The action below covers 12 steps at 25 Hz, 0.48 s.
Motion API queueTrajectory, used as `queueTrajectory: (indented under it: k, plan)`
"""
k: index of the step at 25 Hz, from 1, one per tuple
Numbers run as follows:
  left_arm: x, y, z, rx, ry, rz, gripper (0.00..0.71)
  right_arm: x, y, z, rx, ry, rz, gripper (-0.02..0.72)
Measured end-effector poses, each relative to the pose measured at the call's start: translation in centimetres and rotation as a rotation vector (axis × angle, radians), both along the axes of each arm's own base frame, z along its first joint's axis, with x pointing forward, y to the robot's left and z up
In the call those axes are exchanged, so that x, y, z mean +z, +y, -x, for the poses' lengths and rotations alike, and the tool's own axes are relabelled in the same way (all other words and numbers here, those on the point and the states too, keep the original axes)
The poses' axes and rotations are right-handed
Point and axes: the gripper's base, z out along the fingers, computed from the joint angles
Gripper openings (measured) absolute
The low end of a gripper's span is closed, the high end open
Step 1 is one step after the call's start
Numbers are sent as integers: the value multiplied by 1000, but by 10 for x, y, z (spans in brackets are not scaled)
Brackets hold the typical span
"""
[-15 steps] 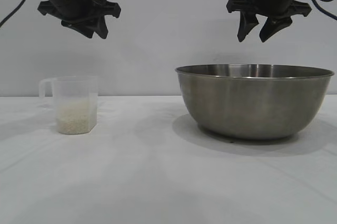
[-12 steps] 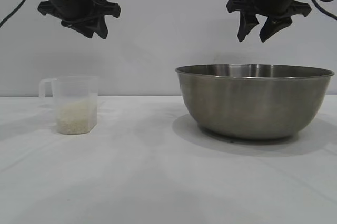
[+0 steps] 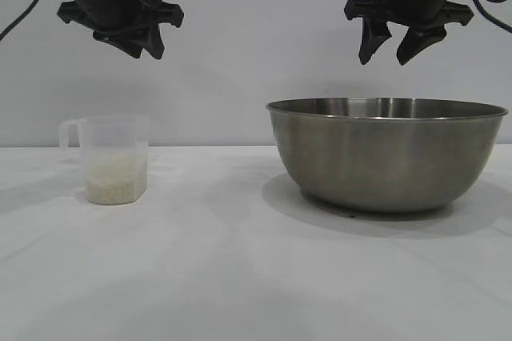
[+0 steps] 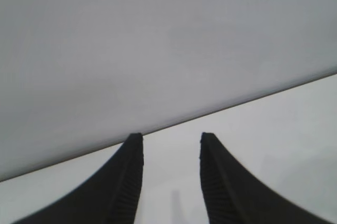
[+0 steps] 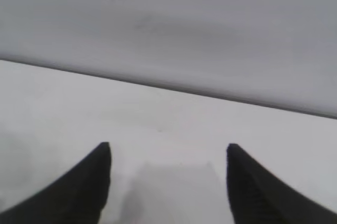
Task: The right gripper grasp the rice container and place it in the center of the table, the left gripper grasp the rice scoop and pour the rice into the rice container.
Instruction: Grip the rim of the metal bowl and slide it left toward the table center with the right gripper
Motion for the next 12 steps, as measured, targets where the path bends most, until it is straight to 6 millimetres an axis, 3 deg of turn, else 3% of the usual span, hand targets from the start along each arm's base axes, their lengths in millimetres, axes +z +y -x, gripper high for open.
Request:
queueTrajectory:
  k: [6, 12]
  plan:
    - [0, 0, 0, -3, -1, -5, 230, 3, -2, 12, 36, 104, 48, 494]
    - [0, 0, 0, -4, -2, -7, 230, 30, -8, 36, 78, 231, 127, 494]
